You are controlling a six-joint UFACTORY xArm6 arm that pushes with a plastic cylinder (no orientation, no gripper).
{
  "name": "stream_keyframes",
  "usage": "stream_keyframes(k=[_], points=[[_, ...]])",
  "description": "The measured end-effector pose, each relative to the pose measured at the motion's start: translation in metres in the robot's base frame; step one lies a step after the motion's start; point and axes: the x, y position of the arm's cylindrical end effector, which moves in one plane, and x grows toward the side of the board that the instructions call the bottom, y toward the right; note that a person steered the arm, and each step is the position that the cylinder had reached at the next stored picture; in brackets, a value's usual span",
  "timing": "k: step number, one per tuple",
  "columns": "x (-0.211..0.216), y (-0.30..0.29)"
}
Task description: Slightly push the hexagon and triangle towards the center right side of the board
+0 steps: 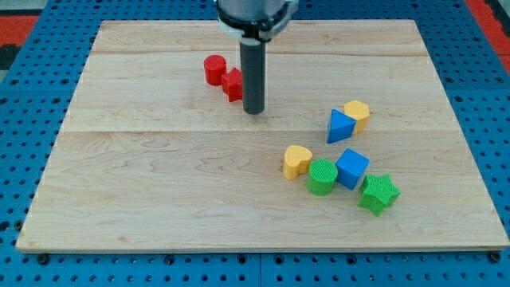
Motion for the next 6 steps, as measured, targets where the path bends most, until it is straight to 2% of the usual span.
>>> stream_keyframes(k=[1, 2, 4, 6], points=[[0.035, 0.045], [0.045, 0.117], [0.053, 0.168], [0.054, 0.192]])
